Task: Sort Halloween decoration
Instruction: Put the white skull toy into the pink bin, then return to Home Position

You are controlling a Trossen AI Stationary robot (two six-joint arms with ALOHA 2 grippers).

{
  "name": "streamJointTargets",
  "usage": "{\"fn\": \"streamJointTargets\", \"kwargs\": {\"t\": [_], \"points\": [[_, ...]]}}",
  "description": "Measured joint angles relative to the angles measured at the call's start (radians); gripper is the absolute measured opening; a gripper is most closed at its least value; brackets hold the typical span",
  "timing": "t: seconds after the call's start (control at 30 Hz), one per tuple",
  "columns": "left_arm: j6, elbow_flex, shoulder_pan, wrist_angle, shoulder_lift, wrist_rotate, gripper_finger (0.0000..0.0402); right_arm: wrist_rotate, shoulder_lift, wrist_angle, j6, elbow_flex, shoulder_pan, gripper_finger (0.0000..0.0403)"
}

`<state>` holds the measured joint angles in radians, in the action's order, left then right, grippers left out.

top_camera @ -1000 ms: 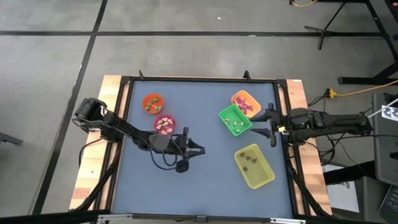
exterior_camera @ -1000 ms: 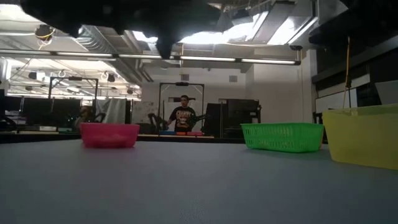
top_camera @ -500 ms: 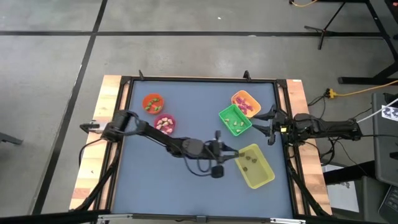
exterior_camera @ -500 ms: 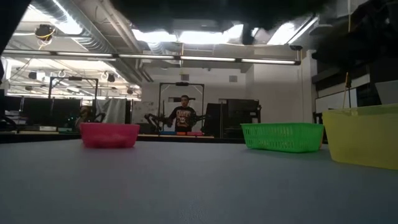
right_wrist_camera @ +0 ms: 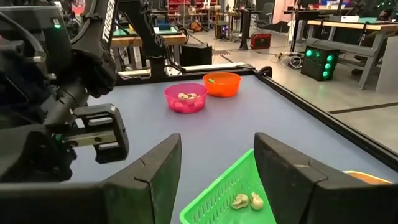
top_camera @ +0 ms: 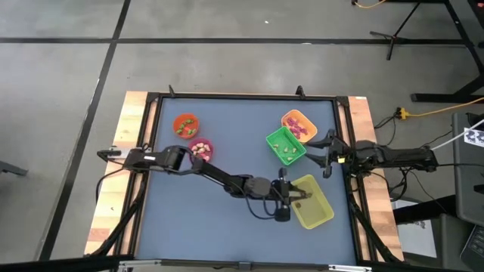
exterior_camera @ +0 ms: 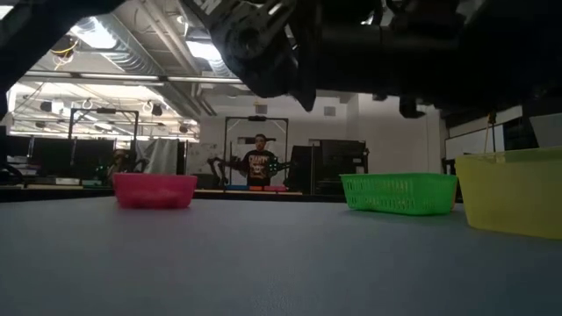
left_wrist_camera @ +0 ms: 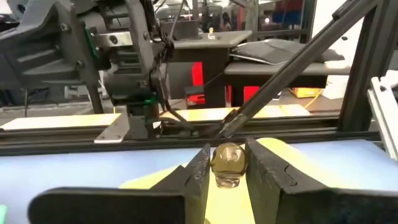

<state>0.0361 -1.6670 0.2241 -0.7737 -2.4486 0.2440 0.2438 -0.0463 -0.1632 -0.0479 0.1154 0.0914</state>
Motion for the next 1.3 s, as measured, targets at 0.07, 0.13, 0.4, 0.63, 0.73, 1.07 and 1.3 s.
{"fn": "streamJointTargets", "kwargs": {"t": [0.07, 0.13, 0.4, 0.63, 0.73, 1.07, 1.3], "points": [[0.0, 0.0, -0.003, 0.008, -0.004, 0.001, 0.0065, -0.003, 0.0, 0.04, 0.001, -0.024, 0.0, 0.0199], [0.0, -0.001, -0.006, 0.051, -0.004, 0.001, 0.0067, -0.02, -0.001, 0.097, 0.006, -0.051, 0.0, 0.0199], [-0.001, -0.001, -0.011, 0.096, -0.004, 0.001, 0.008, -0.027, -0.001, 0.222, 0.044, -0.108, 0.0, 0.0199], [-0.009, -0.001, -0.021, 0.117, -0.004, 0.001, 0.0111, -0.026, -0.001, 0.223, 0.053, -0.108, 0.0, 0.0199], [-0.035, -0.001, -0.027, 0.12, -0.004, 0.001, 0.0131, -0.026, -0.001, 0.223, 0.053, -0.108, 0.0, 0.0199], [-0.052, -0.001, -0.041, 0.165, 0.025, 0.016, 0.0172, -0.027, -0.001, 0.218, 0.053, -0.108, 0.0, 0.0199], [0.107, 0.0, -0.039, 0.273, 0.149, 0.069, 0.0149, -0.027, -0.001, 0.217, 0.053, -0.108, 0.0, 0.0199]]}}
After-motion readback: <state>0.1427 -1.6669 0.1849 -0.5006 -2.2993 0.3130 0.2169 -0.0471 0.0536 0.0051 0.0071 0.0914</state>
